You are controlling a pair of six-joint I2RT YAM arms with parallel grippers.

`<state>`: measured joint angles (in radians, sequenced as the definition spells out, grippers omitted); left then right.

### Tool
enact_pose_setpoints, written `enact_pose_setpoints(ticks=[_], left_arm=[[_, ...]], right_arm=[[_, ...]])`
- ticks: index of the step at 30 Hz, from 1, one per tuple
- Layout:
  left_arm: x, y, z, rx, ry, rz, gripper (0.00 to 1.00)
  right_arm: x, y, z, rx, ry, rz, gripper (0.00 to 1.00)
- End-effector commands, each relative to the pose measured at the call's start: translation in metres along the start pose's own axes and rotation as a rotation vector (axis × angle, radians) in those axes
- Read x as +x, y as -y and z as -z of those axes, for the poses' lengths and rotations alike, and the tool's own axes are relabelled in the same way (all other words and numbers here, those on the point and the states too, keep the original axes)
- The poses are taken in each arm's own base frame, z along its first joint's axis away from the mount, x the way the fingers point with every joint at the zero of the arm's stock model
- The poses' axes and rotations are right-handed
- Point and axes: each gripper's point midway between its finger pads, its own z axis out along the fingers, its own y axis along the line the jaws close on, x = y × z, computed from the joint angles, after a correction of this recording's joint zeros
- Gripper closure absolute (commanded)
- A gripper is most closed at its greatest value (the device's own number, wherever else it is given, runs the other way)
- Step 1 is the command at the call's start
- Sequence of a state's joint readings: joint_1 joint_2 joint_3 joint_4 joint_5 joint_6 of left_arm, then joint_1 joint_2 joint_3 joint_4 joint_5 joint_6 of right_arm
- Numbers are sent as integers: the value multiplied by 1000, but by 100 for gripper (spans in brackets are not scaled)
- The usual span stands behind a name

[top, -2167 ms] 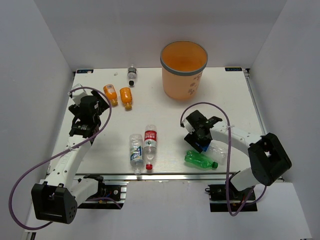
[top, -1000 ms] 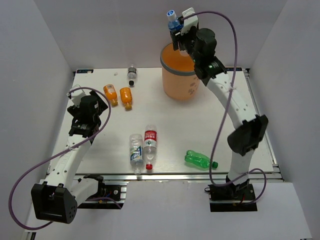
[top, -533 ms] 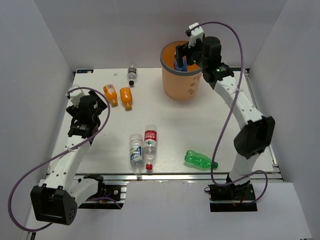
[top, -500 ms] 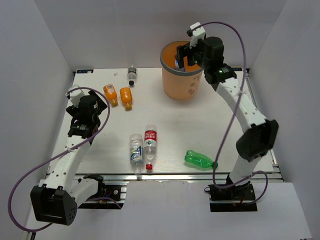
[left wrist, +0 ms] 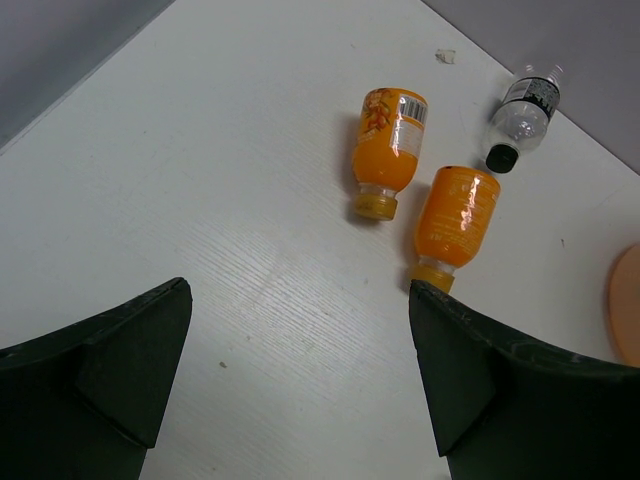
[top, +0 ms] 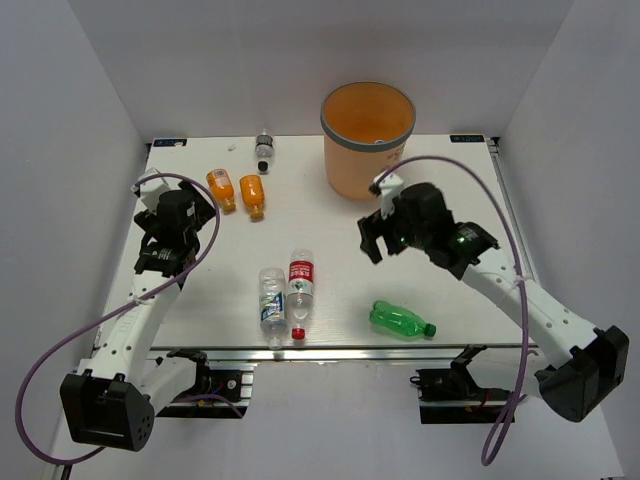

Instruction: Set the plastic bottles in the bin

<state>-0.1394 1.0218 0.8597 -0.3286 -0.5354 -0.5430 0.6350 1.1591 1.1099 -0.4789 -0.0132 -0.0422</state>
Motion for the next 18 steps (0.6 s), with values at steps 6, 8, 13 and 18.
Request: enact_pose_setpoints(ticks=[6, 8, 13, 18], left_arm=[[-5, 20, -1, 58, -35, 7, 2], [-3, 19, -3, 54, -45, -2, 2], [-3, 19, -3, 54, -41, -13, 2], [-3, 16, -4, 42, -34, -20, 2]], right_arm=[[127, -42, 29, -37, -474, 0, 11], [133, -51, 25, -66, -513, 59, 11], [149, -72, 14, -141, -649, 141, 11], [161, -65, 5, -98, -800, 268, 11]])
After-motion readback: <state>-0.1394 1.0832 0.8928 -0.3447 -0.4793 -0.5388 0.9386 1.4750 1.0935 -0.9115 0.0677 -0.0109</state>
